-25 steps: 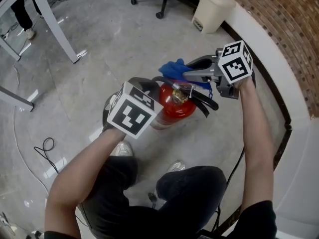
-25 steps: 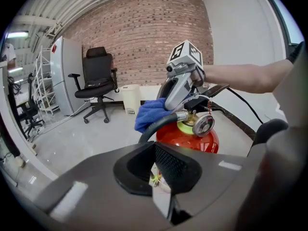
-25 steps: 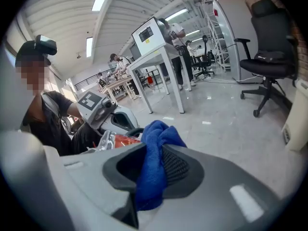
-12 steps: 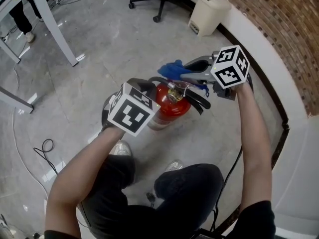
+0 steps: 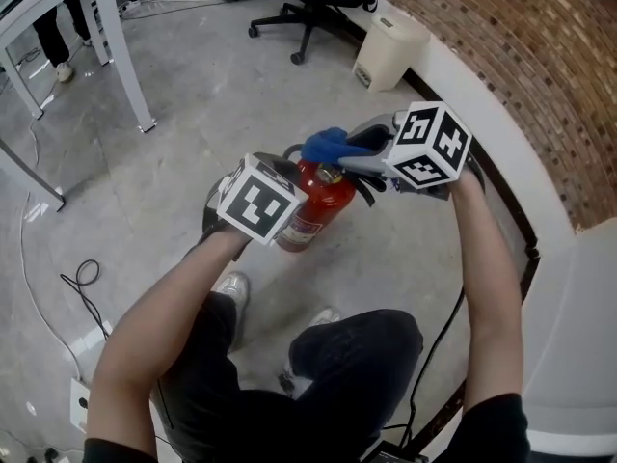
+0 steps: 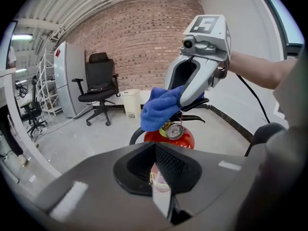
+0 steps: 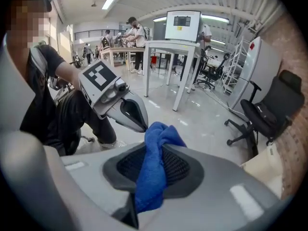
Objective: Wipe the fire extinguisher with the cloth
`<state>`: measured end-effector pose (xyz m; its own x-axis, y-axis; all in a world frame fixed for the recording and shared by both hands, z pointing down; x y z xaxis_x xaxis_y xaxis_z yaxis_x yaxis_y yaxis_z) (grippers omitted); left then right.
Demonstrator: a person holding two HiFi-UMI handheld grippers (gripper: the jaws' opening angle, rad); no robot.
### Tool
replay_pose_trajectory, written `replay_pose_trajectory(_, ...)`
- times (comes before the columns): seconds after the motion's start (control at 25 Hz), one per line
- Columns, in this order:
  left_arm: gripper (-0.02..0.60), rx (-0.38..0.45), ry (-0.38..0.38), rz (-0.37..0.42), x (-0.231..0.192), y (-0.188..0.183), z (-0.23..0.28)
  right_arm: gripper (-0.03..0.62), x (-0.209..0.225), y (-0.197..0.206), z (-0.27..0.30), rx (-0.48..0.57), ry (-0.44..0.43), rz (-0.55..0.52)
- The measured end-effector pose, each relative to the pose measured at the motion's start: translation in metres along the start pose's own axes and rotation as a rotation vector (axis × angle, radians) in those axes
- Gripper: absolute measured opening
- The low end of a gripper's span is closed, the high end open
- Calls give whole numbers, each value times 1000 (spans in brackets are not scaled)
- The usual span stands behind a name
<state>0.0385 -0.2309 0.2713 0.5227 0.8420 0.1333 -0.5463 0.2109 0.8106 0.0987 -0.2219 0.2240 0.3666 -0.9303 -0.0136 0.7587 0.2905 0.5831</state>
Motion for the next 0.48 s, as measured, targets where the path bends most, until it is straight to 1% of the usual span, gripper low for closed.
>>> replay_pose_trajectory(0.24, 5, 31, 7, -18, 4, 0, -15, 97, -32, 4, -12, -67, 45, -24)
replay_pose_trajectory(0.4, 5, 65, 11, -10, 12, -5, -15, 97, -52, 17, -23, -72, 75, 1)
replay_pose_trajectory(0.48, 5, 60, 22, -7, 19, -6, -16, 97, -61, 24, -28, -73, 81, 19)
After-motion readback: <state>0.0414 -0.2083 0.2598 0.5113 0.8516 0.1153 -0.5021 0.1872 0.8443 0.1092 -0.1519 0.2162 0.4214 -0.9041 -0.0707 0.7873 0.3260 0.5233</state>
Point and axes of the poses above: the fingertips, and each gripper's own axes: z forward along the fingers, x to its right, y out of its underside, the point moved 1 cm from there along -z, backward along the fingers, and after that the axes turned 6 degrees about -y, right-handed, at the moved point
